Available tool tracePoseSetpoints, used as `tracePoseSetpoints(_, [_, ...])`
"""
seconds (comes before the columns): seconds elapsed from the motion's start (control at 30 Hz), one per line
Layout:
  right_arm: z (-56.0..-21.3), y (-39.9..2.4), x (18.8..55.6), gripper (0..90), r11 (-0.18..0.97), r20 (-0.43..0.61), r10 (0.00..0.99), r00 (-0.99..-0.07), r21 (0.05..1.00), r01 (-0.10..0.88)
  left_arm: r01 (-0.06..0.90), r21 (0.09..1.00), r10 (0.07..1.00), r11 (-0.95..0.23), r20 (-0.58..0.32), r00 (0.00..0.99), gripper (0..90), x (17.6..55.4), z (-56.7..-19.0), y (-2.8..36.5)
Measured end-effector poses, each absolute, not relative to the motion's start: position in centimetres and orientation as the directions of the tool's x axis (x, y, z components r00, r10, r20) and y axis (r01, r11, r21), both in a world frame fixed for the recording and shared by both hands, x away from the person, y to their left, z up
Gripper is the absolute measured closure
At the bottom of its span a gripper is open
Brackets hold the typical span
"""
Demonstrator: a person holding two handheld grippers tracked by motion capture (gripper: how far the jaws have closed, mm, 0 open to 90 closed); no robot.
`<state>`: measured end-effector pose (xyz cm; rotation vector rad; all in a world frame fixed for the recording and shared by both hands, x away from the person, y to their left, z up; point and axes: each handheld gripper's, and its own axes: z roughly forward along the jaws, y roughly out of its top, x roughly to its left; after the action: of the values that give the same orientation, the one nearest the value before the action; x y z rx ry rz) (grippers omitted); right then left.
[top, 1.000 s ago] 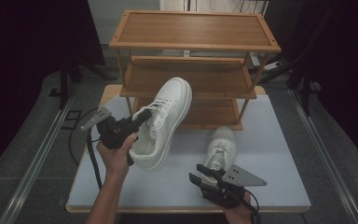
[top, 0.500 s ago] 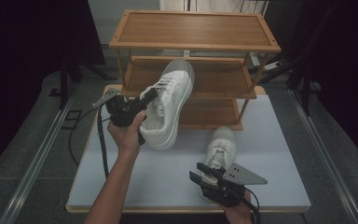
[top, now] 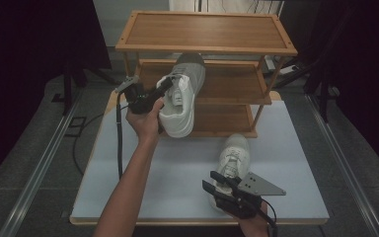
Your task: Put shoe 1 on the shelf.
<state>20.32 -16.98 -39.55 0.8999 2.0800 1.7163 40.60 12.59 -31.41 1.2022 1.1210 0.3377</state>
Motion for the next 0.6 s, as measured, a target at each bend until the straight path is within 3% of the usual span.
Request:
tracePoseSetpoints(0.13, [-39.3, -17.1, 20.3, 58.0, 0.044, 0.228, 0.586, -0.777, 0.949, 0.311, 0.349, 0.847, 0.725, 0.401, -0.526, 0.445, 81.3, 42.0, -31.3, 12.4])
tracePoseSetpoints(0.6, [-38.5, -17.3, 19.8, 58.1, 0.041, 0.209, 0.589, -0.781, 0.957, 0.286, 0.336, 0.84, 0.765, 0.425, -0.532, 0.363, 81.0, 45.9, -30.8, 11.5])
